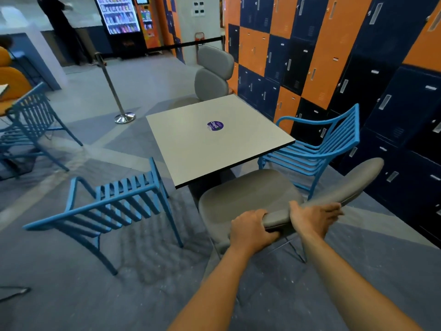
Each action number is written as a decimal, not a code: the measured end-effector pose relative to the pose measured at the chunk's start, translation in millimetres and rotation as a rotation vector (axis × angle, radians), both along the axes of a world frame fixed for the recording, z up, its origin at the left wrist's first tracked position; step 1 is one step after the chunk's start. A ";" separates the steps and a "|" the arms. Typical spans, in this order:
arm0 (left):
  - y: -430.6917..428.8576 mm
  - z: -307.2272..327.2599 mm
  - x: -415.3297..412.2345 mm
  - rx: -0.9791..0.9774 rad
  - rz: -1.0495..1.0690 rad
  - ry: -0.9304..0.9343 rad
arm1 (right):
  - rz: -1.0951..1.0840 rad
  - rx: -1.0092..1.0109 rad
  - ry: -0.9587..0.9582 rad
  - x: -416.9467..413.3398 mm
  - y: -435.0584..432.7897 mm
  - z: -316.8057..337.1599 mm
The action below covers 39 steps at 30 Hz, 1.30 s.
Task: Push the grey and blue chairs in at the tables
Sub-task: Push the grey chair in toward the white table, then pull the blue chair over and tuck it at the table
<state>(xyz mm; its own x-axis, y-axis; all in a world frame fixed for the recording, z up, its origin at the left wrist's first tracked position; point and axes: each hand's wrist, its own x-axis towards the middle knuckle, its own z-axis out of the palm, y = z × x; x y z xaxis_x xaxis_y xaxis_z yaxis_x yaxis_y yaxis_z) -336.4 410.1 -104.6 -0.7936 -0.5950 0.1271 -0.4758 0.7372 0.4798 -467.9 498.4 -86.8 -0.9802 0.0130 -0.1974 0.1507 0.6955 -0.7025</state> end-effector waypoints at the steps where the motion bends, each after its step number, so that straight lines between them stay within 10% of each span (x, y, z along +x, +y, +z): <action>1: -1.6 -1.3 4.9 0.039 0.009 0.022 | 0.071 0.084 0.085 5.4 0.6 0.1; 7: -7.1 -24.0 55.6 0.236 0.098 0.112 | 0.561 0.545 0.416 64.6 -18.1 3.9; 18: -36.2 -79.0 167.6 0.451 0.257 -0.012 | 0.867 0.771 0.562 113.5 -58.3 -9.8; 39: -358.2 -65.3 383.4 0.287 0.344 -0.205 | 1.295 0.554 0.423 328.3 -349.6 -50.2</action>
<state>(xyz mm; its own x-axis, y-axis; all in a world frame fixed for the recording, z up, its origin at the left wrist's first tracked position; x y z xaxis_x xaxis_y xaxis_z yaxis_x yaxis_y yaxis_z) 47.1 51.9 -169.9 -0.5364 -0.8151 -0.2188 -0.7745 0.3725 0.5112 -139.6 148.8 -137.1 -0.3491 -0.9230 -0.1618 -0.9178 0.3716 -0.1396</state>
